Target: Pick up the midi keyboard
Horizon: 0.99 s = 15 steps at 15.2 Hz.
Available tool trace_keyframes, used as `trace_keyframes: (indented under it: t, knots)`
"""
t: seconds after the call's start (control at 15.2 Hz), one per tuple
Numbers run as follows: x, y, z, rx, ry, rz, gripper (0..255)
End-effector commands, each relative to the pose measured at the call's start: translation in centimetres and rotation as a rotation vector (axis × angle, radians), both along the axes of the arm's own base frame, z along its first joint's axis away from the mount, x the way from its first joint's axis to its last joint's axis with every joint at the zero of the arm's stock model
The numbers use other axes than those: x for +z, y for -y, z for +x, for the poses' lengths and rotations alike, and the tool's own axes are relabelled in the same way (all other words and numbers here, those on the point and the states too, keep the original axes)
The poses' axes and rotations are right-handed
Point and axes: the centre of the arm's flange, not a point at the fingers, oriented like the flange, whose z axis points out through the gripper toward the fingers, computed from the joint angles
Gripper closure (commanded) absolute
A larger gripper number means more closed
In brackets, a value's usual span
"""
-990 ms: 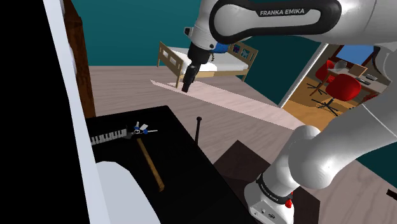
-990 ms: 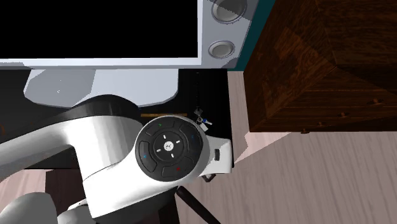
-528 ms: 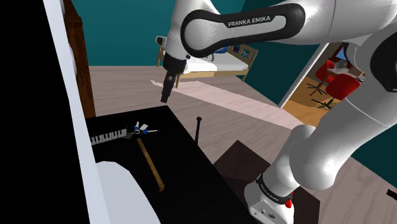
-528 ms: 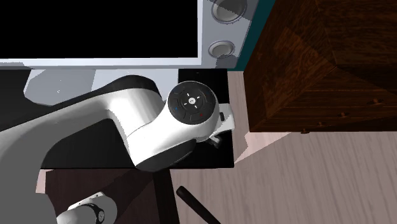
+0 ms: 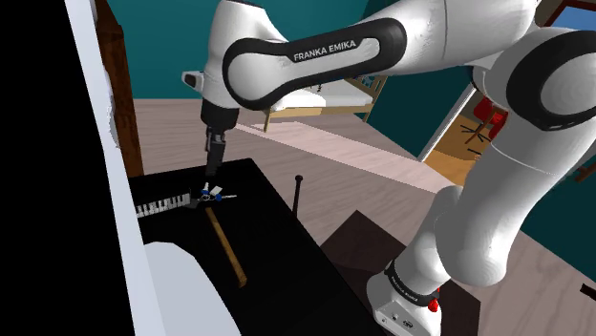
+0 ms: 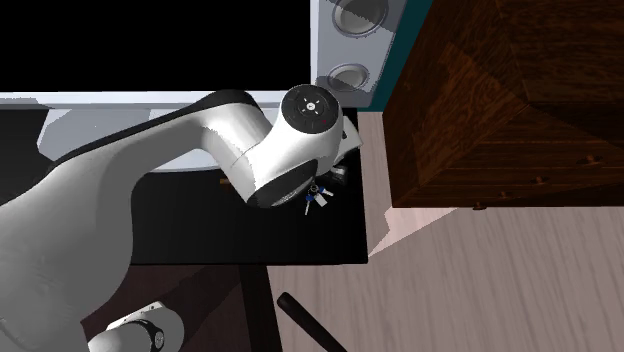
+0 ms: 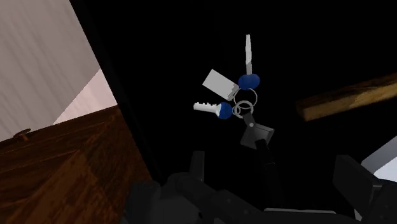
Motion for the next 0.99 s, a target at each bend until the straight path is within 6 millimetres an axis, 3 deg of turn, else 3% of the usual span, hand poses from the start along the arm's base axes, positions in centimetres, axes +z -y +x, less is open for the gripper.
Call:
trace_keyframes:
  t: [0.0,0.13,0.59,0.79,0.86,0.92]
  knots:
    - [-1.3,-2.2,0.4,0.071,0.003,0.006,0]
    - [-2.4,-4.4,0.5,0.137,0.005,0.011,0]
    - [-6.1,-4.4,0.5,0.137,0.005,0.011,0]
    - [-6.4,-4.4,0.5,0.137,0.005,0.011,0]
    - [-6.4,-4.3,0.6,0.137,0.005,0.011,255]
    - [-6.4,-4.3,0.5,0.137,0.005,0.011,255]
